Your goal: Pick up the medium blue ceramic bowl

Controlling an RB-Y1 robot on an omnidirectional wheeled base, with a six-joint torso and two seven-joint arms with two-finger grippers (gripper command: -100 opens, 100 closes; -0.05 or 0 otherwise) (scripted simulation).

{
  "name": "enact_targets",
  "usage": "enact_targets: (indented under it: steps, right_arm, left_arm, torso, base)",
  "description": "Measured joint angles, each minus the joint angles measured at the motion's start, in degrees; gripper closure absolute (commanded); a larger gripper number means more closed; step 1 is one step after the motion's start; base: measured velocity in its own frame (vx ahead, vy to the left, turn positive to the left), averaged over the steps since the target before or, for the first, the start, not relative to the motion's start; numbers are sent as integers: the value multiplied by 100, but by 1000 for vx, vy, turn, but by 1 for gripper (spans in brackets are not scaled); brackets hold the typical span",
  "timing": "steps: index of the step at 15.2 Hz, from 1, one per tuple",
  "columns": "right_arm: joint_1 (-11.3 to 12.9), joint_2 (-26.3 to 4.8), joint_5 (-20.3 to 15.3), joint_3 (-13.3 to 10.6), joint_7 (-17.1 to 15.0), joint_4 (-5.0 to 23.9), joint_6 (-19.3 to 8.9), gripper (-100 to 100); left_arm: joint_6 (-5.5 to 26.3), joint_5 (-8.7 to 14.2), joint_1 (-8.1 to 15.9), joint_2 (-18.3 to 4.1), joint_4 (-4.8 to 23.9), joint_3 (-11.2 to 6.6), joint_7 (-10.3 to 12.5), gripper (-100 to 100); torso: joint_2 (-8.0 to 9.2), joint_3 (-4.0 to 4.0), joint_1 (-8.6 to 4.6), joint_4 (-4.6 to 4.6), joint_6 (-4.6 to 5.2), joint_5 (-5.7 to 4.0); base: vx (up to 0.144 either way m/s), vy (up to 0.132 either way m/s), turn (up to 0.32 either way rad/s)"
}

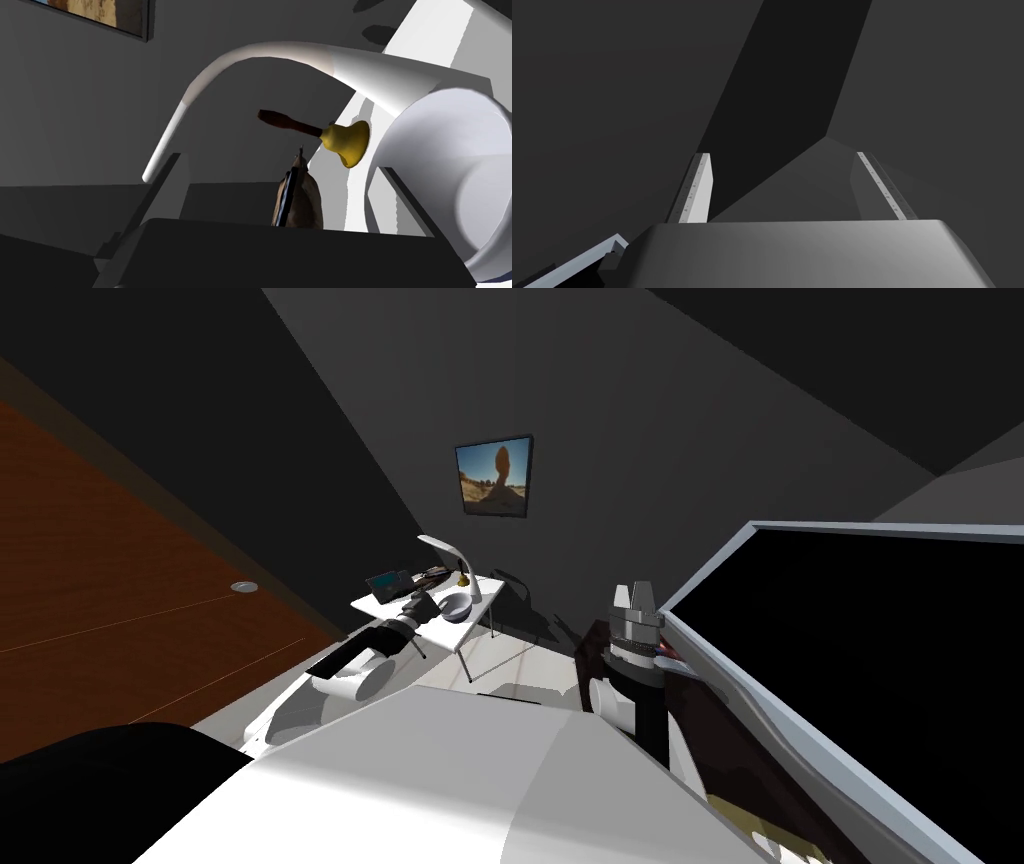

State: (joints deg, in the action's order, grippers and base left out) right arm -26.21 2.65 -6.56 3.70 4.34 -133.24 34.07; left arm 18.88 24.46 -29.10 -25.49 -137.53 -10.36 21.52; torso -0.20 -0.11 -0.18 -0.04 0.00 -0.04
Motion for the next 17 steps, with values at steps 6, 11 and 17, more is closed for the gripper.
enact_targets:
  steps: [6, 11, 17]
  right_arm:
    - [0, 0, 0, 0, 0, 0, 0, 0]
    - [0, 0, 0, 0, 0, 0, 0, 0]
    - [0, 0, 0, 0, 0, 0, 0, 0]
  left_arm:
    - [619, 218, -10, -163, -16, -137, 161, -100]
    - [1164, 444, -44, -311, -68, -278, 316, -100]
    - [1853, 677, -68, -445, -116, -419, 495, -100]
  torso:
    - [0, 0, 6, 0, 1, 1]
    - [-1, -1, 5, 0, 0, 1]
    - [-8, -5, 5, -2, 1, 1]
  base:
    - [42, -30, 21]
    - [50, -36, 30]
    - [53, -30, 19]
